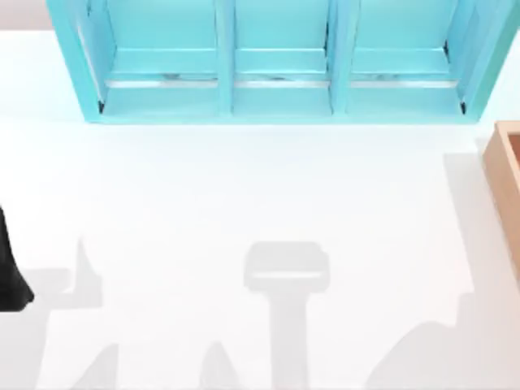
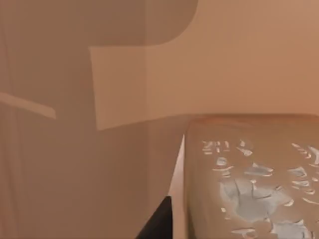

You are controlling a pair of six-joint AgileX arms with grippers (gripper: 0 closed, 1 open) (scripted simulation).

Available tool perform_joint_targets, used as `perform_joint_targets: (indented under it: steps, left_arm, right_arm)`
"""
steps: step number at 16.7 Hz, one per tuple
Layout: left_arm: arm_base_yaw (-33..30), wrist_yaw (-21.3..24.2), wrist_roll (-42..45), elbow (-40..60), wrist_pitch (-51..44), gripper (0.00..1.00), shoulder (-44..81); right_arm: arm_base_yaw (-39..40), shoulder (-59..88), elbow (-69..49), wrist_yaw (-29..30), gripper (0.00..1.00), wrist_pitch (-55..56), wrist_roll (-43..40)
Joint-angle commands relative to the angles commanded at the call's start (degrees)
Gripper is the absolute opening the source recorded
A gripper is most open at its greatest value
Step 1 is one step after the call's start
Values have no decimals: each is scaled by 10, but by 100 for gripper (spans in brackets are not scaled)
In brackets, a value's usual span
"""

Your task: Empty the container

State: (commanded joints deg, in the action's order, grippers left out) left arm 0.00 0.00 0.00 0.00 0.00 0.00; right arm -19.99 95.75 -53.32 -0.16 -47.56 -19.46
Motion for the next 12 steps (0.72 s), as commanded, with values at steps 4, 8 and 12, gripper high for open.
perform_joint_targets:
  steps: [4,8,12]
  left_arm:
    - [0,0,0,0,0,100,0]
    - [0,0,0,0,0,100,0]
    - [0,0,0,0,0,100,0]
  right_arm:
    - [0,0,0,0,17,0,0]
    - [0,0,0,0,0,0,0]
    - [0,0,0,0,0,0,0]
